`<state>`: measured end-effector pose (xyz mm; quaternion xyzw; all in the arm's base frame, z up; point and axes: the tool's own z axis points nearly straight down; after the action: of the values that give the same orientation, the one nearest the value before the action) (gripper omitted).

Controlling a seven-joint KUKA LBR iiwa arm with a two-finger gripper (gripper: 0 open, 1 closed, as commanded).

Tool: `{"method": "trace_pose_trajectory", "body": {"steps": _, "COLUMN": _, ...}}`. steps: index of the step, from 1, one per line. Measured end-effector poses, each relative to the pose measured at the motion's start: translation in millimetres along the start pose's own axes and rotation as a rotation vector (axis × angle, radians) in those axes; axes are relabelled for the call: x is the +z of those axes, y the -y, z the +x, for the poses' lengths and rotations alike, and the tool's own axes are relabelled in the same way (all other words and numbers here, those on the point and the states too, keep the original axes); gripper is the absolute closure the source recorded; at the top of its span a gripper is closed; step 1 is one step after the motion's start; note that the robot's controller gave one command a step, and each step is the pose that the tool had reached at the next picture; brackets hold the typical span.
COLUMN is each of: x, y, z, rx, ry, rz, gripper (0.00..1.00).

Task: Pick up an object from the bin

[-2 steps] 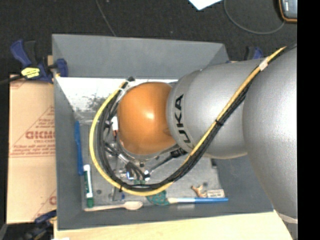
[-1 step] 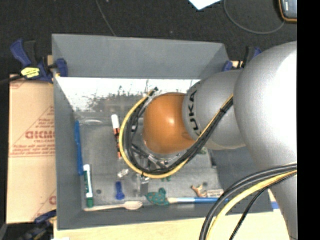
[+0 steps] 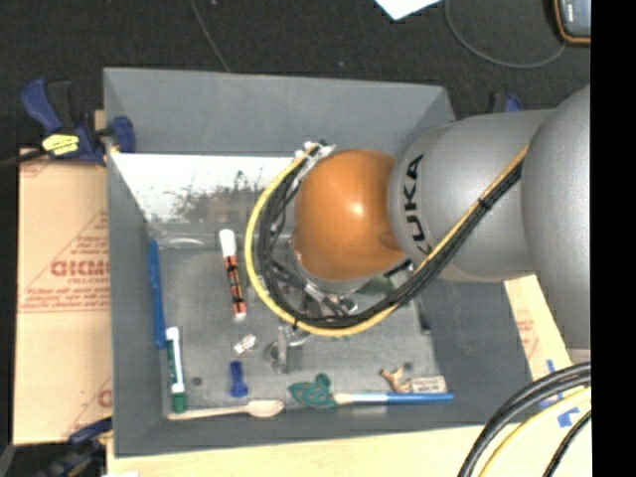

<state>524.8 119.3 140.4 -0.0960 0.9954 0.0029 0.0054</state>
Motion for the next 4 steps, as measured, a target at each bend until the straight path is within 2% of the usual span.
{"method": "trace_pose_trajectory", "body": {"steps": 1, "x": 40, "y": 50, "z": -1.0, "rx": -0.066, "ry": -0.017, "rz": 0.003, "gripper": 0.00}}
{"method": "trace_pose_trajectory", "body": {"steps": 2, "x": 69, "y": 57, "z": -11.2, "rx": -0.044, "ry": 0.001, "rz": -0.002, "gripper": 0.00}}
{"method": "trace_pose_trajectory", "body": {"steps": 3, "x": 69, "y": 62, "z": -4.2, "rx": 0.022, "ry": -0.012, "rz": 0.002, "gripper": 1.00}}
{"method": "trace_pose_trajectory", "body": {"steps": 4, "x": 69, "y": 62, "z": -4.1, "rx": 0.023, "ry": -0.012, "rz": 0.002, "gripper": 1.00}}
